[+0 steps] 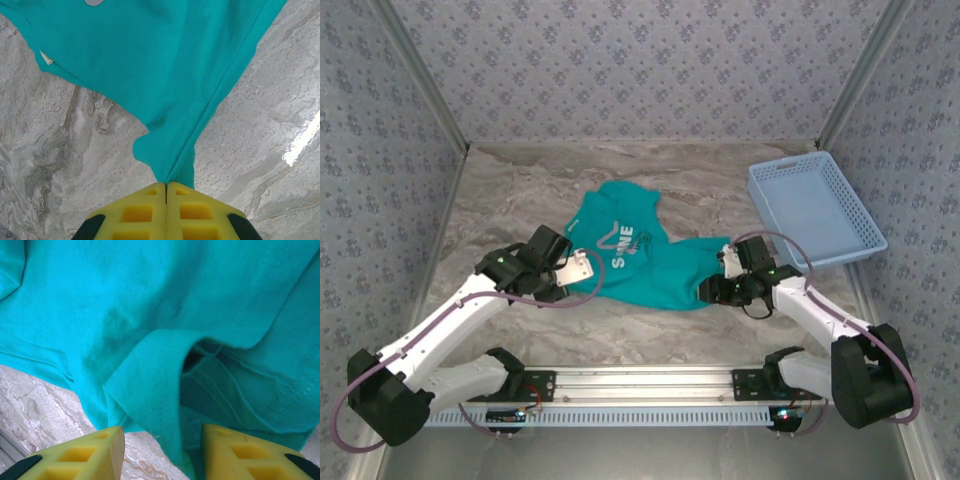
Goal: Fold the inside-out t-shirt
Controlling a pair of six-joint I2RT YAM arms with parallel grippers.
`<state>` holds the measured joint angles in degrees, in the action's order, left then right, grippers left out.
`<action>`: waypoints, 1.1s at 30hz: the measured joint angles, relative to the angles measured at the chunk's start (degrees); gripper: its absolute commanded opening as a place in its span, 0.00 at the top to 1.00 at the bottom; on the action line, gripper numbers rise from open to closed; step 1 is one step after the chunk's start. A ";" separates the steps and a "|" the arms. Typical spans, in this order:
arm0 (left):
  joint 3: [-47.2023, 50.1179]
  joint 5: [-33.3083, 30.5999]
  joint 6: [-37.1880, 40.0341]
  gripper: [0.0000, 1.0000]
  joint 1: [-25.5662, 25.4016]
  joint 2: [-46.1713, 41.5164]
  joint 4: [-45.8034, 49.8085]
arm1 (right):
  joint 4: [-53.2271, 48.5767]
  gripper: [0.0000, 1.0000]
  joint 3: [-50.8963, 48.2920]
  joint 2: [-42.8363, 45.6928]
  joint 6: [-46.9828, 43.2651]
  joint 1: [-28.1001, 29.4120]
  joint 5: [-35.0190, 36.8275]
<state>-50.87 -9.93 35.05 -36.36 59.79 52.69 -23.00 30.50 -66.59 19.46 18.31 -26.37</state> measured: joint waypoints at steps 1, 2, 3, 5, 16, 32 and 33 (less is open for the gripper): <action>0.00 -0.02 0.00 1.00 0.00 0.26 0.00 | 0.59 0.63 0.02 -0.55 -0.28 0.17 0.00; 0.00 -0.11 -0.02 1.00 0.00 0.55 0.00 | 1.07 0.67 0.04 -1.18 -0.57 0.31 -0.04; -0.07 -0.28 -0.04 1.00 0.00 0.76 0.02 | 1.46 0.75 0.09 -1.68 -0.68 0.44 -0.20; -0.46 -0.63 0.00 1.00 0.00 1.29 0.17 | 1.90 0.89 0.33 -2.62 -1.07 0.61 -0.63; -24.13 -1.20 5.07 1.00 10.78 6.62 0.79 | -8.39 1.00 30.40 1.81 -0.35 -3.43 -0.50; -50.73 19.98 12.92 1.00 23.19 5.11 9.07 | -23.45 1.00 66.51 7.85 6.10 -9.81 7.34; -49.48 21.40 13.27 1.00 22.93 2.05 9.03 | -23.78 1.00 66.51 9.42 6.40 -9.81 7.67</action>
<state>-100.36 11.46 48.31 -13.43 61.84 61.71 -46.78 97.01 -57.17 25.87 8.49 -18.70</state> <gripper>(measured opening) 0.057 0.059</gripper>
